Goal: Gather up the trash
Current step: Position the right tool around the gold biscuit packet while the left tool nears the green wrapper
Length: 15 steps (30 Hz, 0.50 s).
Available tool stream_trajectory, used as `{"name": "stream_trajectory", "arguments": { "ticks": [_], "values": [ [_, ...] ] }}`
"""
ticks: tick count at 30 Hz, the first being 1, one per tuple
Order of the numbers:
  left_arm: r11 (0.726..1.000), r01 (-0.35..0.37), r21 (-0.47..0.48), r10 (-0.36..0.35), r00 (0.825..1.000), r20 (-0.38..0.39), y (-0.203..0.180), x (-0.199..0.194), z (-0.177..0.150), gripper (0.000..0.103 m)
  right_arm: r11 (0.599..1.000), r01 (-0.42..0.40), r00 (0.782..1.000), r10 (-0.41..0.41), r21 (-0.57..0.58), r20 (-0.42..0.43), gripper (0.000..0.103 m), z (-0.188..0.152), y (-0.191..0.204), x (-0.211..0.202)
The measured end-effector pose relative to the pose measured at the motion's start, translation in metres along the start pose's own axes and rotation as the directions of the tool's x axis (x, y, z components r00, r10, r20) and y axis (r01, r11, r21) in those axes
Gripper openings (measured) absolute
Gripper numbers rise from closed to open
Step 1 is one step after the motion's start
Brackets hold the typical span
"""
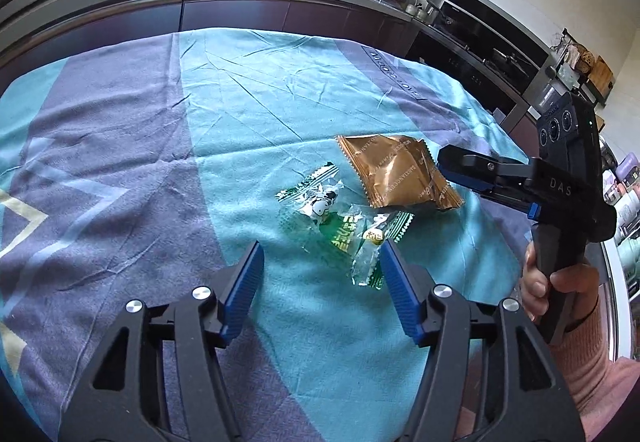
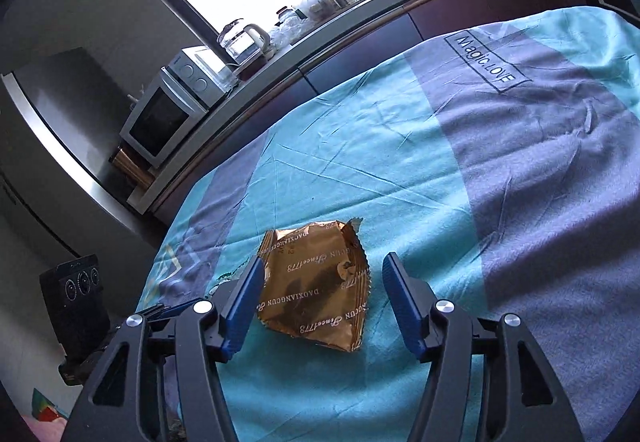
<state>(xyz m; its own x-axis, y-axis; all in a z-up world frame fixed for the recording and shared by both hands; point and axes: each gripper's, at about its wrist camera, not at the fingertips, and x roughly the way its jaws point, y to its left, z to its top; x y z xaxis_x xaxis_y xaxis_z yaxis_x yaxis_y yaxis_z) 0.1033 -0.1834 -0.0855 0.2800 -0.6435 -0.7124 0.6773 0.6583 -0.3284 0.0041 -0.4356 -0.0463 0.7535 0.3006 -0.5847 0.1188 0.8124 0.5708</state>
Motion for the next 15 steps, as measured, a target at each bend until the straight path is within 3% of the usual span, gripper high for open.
{"name": "stream_trajectory", "arguments": {
  "ticks": [3,5,9,13,15],
  "values": [
    [1.000,0.015,-0.003,-0.015,1.000,-0.002,-0.0011,0.0048,0.0034,0.060,1.000,-0.025,1.000,0.025,-0.006,-0.014,0.059,-0.0026,0.0040,0.0034],
    [0.999,0.030,-0.013,-0.030,1.000,-0.006,-0.0008,0.0076,0.0056,0.060,0.999,-0.038,0.999,0.038,-0.013,-0.020,0.053,-0.0043,0.0062,0.0047],
    [0.999,0.034,-0.019,-0.034,0.999,-0.007,-0.0018,0.0106,0.0068,0.049,0.998,-0.055,0.998,0.055,-0.009,-0.031,0.042,-0.0072,0.0066,0.0070],
    [0.999,0.040,-0.035,-0.040,0.999,0.005,0.0013,0.0064,0.0061,0.039,0.996,-0.093,0.995,0.093,0.005,-0.045,0.023,-0.0096,0.0064,0.0096],
    [0.999,0.038,-0.031,-0.038,0.999,0.018,0.0021,0.0016,0.0063,0.027,0.994,-0.109,0.993,0.109,0.006,-0.047,0.019,-0.0102,0.0081,0.0105]
  ]
}}
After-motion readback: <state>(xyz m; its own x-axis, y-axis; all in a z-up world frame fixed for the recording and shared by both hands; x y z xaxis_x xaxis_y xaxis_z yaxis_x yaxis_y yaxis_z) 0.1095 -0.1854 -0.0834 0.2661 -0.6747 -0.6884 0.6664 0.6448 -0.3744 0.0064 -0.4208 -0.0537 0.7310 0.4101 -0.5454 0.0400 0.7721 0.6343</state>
